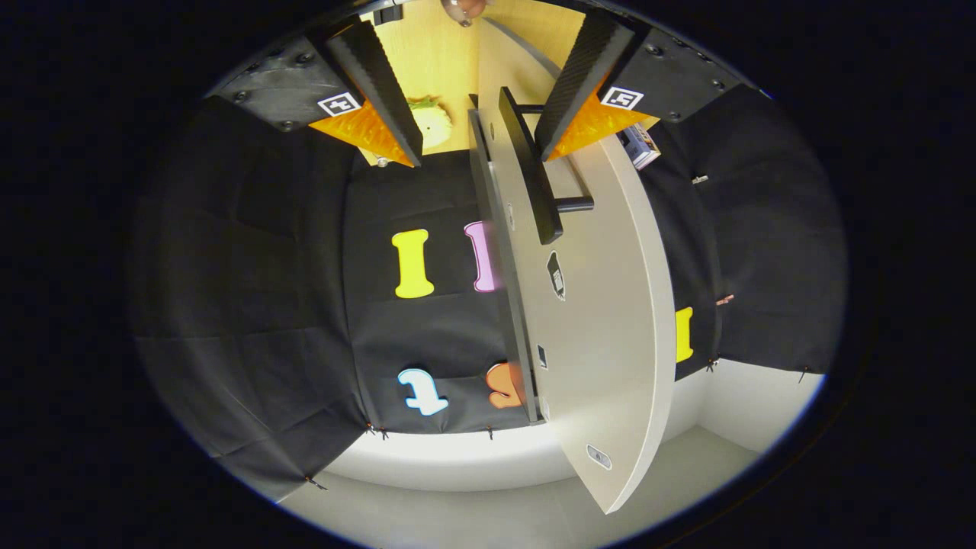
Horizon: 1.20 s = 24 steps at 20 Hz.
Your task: Open the shoe cabinet door, grab the shoes and put them into the shoe cabinet, then close the shoe cabinet door.
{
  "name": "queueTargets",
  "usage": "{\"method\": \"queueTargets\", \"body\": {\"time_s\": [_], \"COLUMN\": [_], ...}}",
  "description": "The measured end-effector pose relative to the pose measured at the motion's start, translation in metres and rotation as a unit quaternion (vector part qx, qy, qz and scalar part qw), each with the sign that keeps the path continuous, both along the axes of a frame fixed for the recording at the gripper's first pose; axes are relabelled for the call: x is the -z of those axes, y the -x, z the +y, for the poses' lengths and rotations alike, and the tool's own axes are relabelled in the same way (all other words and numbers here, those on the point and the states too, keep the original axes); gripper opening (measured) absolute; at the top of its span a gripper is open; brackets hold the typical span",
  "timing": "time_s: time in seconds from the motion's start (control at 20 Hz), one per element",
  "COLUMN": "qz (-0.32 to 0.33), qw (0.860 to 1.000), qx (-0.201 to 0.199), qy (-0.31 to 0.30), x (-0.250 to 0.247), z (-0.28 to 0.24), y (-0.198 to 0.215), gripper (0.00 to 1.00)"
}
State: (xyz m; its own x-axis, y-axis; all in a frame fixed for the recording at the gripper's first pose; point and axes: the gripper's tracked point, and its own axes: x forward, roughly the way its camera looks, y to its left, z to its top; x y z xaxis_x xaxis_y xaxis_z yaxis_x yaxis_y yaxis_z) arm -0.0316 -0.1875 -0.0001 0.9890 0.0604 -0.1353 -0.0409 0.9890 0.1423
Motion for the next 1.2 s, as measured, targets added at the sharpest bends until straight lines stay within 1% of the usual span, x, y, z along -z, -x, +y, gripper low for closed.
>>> {"method": "queueTargets", "body": {"time_s": [0.2, 0.35, 0.5, 0.7, 1.0, 1.2], "qz": [-0.012, -0.014, -0.013, -0.008, -0.014, -0.019], "qw": [0.999, 0.998, 0.999, 0.999, 0.999, 0.998], "qx": [-0.021, -0.036, -0.037, -0.031, -0.021, -0.038], "qy": [0.036, 0.039, 0.033, 0.02, 0.03, 0.035], "x": [-0.003, -0.002, 0.003, 0.006, 0.01, 0.015], "z": [0.04, 0.073, 0.097, 0.129, 0.184, 0.231], "y": [-0.004, -0.01, -0.011, -0.024, -0.05, -0.067], "gripper": [0.98, 0.98, 0.98, 0.98, 0.98, 0.98]}}
